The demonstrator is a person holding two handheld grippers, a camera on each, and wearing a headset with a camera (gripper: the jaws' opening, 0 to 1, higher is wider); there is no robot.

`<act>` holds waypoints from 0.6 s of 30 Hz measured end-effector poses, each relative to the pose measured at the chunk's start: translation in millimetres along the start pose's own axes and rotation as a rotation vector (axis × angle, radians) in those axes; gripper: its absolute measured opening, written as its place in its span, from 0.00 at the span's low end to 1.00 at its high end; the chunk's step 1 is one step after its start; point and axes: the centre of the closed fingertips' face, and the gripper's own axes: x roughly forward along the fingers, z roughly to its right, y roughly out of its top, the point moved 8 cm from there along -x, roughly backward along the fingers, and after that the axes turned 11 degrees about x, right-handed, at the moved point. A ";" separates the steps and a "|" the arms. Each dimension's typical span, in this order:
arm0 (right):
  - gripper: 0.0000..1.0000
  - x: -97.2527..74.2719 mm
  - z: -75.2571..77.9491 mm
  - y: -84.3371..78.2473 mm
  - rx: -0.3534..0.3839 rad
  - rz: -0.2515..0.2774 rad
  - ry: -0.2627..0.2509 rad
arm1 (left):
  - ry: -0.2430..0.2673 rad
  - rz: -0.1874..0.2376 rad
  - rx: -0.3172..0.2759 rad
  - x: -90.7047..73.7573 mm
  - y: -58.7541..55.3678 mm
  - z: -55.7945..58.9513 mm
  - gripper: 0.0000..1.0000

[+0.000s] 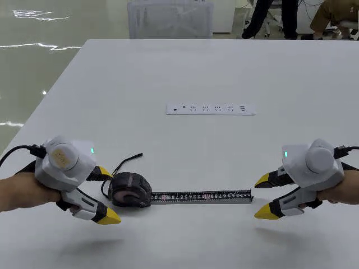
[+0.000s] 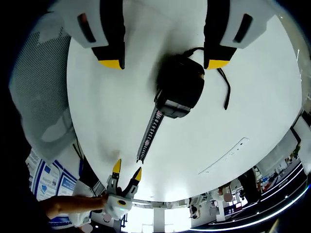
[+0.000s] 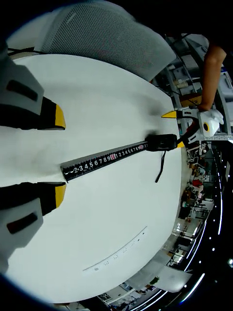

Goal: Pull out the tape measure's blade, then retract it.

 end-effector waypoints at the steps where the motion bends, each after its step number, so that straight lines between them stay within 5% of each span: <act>1: 0.43 -0.1 -3.3 0.0 0.005 0.004 0.001 | 0.007 0.004 -0.019 -0.1 -0.7 2.5 0.63; 11: 0.54 -5.1 -19.2 1.0 0.074 0.027 -0.041 | 0.069 0.050 -0.103 -4.7 -1.7 18.7 0.71; 18: 0.62 -14.5 -31.1 6.1 0.164 0.092 -0.101 | 0.149 0.086 -0.169 -10.7 2.9 27.8 0.77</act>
